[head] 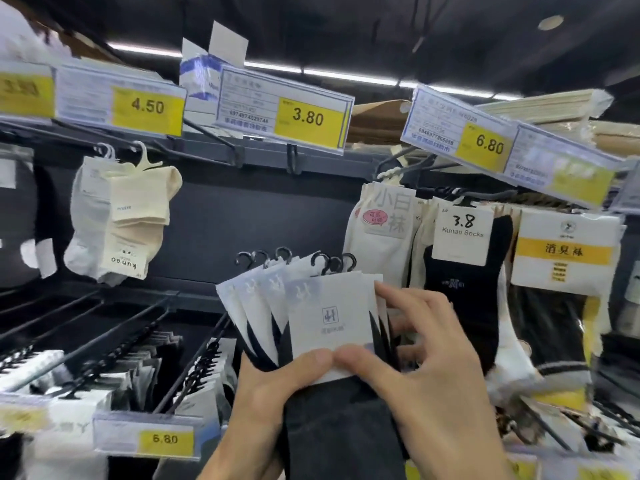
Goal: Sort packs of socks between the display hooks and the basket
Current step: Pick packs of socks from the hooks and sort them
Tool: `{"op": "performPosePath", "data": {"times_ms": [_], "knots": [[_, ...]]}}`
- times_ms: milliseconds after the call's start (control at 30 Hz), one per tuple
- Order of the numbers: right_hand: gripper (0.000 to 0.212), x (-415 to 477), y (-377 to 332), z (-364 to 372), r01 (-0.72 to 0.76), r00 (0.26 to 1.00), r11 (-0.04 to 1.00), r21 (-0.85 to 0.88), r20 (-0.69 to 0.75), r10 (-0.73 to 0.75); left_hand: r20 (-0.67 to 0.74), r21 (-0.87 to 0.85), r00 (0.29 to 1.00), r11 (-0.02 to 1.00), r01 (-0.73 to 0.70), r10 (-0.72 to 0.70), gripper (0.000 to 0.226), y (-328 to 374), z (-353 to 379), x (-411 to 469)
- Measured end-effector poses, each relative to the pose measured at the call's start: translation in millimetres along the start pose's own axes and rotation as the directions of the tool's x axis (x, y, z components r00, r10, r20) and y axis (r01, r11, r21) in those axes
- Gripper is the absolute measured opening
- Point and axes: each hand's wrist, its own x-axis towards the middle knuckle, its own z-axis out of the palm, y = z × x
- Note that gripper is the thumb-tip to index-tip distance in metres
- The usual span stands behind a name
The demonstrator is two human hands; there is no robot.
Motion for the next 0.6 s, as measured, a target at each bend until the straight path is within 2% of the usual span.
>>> {"op": "performPosePath", "data": {"times_ms": [133, 167, 267, 367, 433, 500, 600], "knots": [[0.050, 11, 4, 7, -0.079, 0.995, 0.978, 0.193, 0.083, 0.064, -0.074, -0.134, 0.983, 0.978, 0.158, -0.169, 0.088, 4, -17, 1], [0.050, 14, 4, 10, -0.121, 0.990, 0.961, 0.250, 0.107, 0.097, -0.088, -0.132, 0.982, 0.979, 0.157, -0.170, 0.090, 7, -20, 1], [0.045, 19, 1, 19, -0.161, 0.984, 0.909, 0.385, 0.128, 0.120, -0.124, -0.032, 0.989, 0.996, 0.079, -0.083, 0.072, 21, -27, 2], [0.050, 19, -5, 28, -0.162, 0.987, 0.813, 0.560, 0.100, 0.128, -0.085, 0.018, 0.994, 0.998, 0.064, -0.063, 0.069, 37, -38, 0], [0.051, 17, -8, 36, -0.165, 0.986, 0.771, 0.615, 0.109, 0.125, -0.093, 0.062, 0.996, 0.998, 0.022, -0.017, 0.061, 46, -46, -1], [0.045, 14, -12, 42, -0.160, 0.987, 0.779, 0.606, 0.125, 0.105, -0.105, 0.093, 0.994, 0.995, -0.017, 0.027, 0.054, 55, -52, -1], [0.046, 12, -16, 52, -0.145, 0.983, 0.855, 0.498, 0.171, 0.067, -0.105, 0.095, 0.994, 0.995, -0.032, 0.042, 0.051, 64, -59, -1]]}}
